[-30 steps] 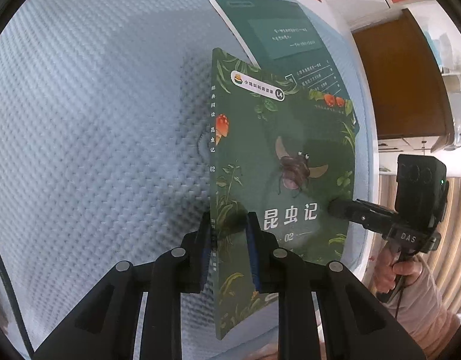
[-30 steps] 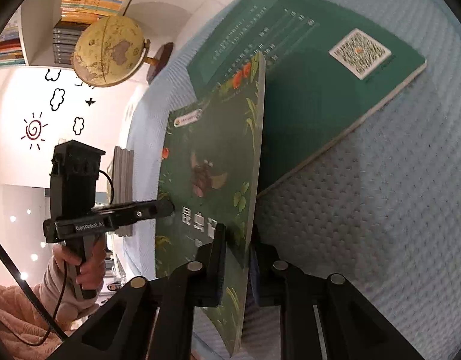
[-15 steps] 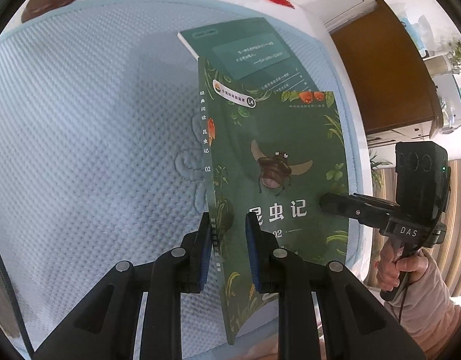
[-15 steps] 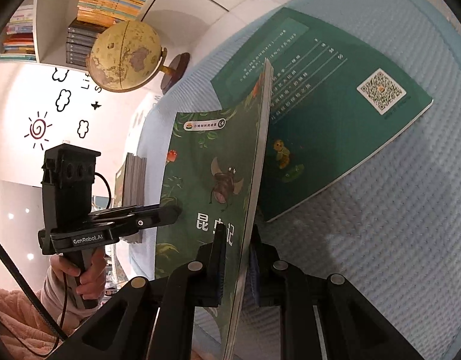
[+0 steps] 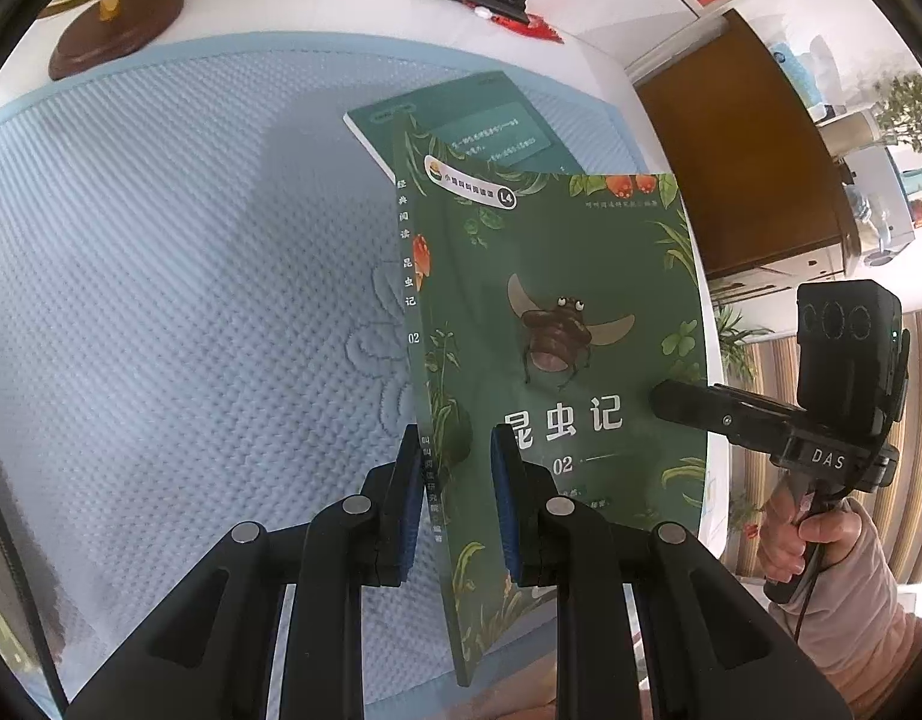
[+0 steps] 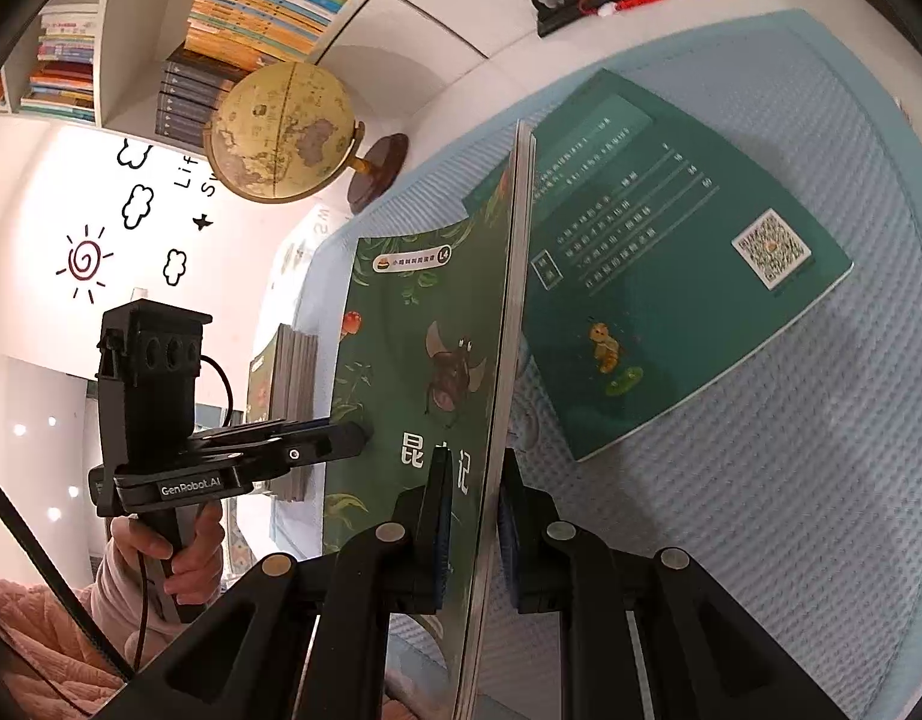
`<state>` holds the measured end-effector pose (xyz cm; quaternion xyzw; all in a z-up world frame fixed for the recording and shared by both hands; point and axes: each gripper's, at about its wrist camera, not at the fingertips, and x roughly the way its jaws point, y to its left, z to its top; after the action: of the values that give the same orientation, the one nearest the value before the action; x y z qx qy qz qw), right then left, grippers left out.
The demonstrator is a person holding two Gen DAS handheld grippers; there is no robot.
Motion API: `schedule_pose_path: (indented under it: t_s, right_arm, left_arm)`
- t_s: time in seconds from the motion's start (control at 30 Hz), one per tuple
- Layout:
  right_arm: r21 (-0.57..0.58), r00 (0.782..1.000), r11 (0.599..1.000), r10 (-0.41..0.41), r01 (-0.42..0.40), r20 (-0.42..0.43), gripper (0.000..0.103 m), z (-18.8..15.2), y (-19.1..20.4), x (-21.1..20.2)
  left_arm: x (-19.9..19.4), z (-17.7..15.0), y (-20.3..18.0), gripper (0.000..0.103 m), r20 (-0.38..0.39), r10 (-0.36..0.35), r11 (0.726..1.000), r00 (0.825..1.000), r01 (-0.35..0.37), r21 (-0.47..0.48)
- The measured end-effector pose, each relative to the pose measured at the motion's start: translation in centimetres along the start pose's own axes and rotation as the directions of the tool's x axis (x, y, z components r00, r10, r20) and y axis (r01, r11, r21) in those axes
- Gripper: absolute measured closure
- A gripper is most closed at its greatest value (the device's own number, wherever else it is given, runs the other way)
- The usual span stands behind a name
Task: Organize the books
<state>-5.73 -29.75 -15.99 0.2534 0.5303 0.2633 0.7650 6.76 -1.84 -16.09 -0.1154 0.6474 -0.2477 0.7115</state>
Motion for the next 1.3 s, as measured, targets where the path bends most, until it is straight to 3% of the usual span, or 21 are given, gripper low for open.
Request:
schedule_pose_path:
  t_s: [0.27,0.4,0.73,1.0,1.3]
  right_arm:
    - [-0.006,1.0,1.0,-0.006,0.006,0.004,0.088,0.7,2.7,0.0]
    - [-0.028,1.0,1.0,-0.009,0.009,0.003,0.088,1.3,4.6,0.5]
    - [-0.056,1.0,0.998,-0.005,0.005,0.004,0.088,2.3,9.3,3.4]
    - [-0.122,0.999,0.993,-0.004,-0.001,-0.042,0.088,3.4,13.8,7.2]
    - [-0.21,0.993,0.977,0.01,-0.035,-0.116,0.088,5.0,20.5,14.1]
  left_arm:
    - [-2.7,-0.6,0.9,0.085,0.039,-0.018,1.0,0.999,0.018,0.008]
    - [-4.3,-0.9,2.5,0.085,0.058,-0.06,0.997,0.996,0.062,-0.034]
    - [-7.0,-2.4,6.7,0.085,0.099,-0.065,0.994,0.993,0.074,-0.085]
    - [-9.2,-4.1,10.7,0.085,0.125,-0.065,0.984,0.99,0.085,-0.158]
    - [-13.2,-7.6,17.8,0.085,0.182,-0.035,0.962,0.983,0.082,-0.26]
